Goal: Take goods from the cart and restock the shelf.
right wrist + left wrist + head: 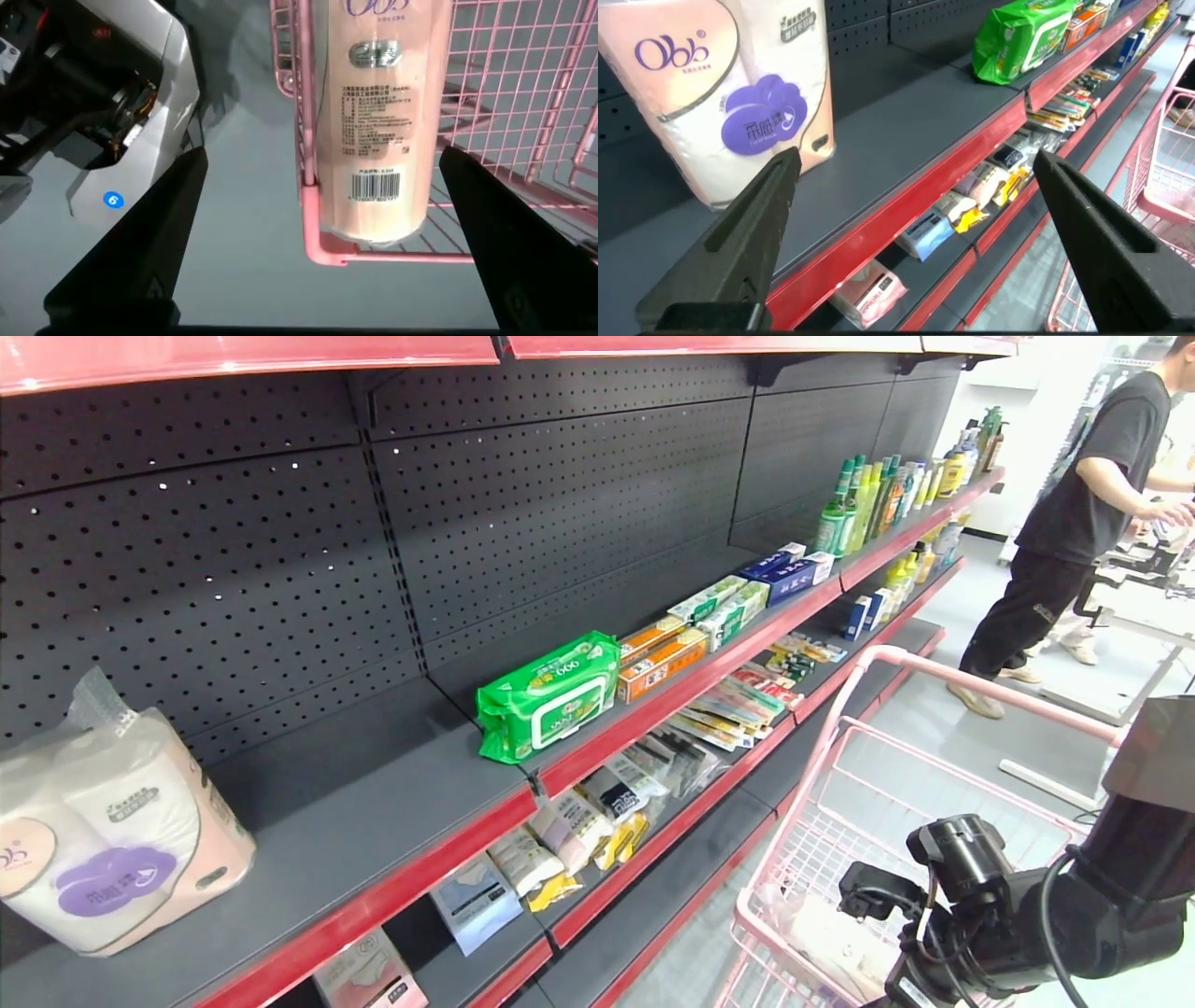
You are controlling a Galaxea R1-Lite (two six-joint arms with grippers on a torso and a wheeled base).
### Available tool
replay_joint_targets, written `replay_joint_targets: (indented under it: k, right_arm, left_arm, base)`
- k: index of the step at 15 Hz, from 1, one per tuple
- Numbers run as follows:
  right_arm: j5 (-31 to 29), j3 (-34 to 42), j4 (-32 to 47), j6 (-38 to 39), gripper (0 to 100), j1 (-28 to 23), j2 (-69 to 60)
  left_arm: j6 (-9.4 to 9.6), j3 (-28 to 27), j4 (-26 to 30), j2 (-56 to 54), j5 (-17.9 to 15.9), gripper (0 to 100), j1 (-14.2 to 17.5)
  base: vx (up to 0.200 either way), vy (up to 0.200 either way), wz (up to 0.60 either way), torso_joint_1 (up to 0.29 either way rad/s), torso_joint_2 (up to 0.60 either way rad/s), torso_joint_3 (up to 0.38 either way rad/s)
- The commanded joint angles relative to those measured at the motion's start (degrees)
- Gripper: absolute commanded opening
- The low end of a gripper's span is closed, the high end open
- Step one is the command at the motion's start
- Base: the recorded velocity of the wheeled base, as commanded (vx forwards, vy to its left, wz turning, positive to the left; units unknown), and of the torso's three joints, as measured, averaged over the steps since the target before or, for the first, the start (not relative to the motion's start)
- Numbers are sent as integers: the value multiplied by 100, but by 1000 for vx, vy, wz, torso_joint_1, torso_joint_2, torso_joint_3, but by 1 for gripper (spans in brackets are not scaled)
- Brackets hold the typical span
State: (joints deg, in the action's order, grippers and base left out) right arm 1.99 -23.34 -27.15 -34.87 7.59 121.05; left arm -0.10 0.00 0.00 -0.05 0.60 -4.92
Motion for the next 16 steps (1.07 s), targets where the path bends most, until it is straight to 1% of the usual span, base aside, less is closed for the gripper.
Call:
replay_joint_targets:
  k: [1, 9, 12, 16]
  right_arm:
    - [3, -100, 8, -3, 100, -4, 120]
    - [-49, -645, 17, -126, 100, -39, 349]
    - [-41, -830, 17, -205, 100, -188, 402]
    - [-41, -1181, 43, -548, 100, -417, 525]
  left_arm:
    - [1, 0, 0, 5, 2, 100, 0]
    - [1, 0, 0, 5, 2, 100, 0]
    - [1, 0, 0, 5, 2, 100, 0]
    - [1, 0, 0, 5, 2, 100, 0]
  base:
    - [0, 0, 0, -90, 217, 115]
    - [0, 0, 0, -126, 280, 152]
    - [0, 0, 0, -149, 333, 180]
    - [0, 0, 0, -130, 298, 160]
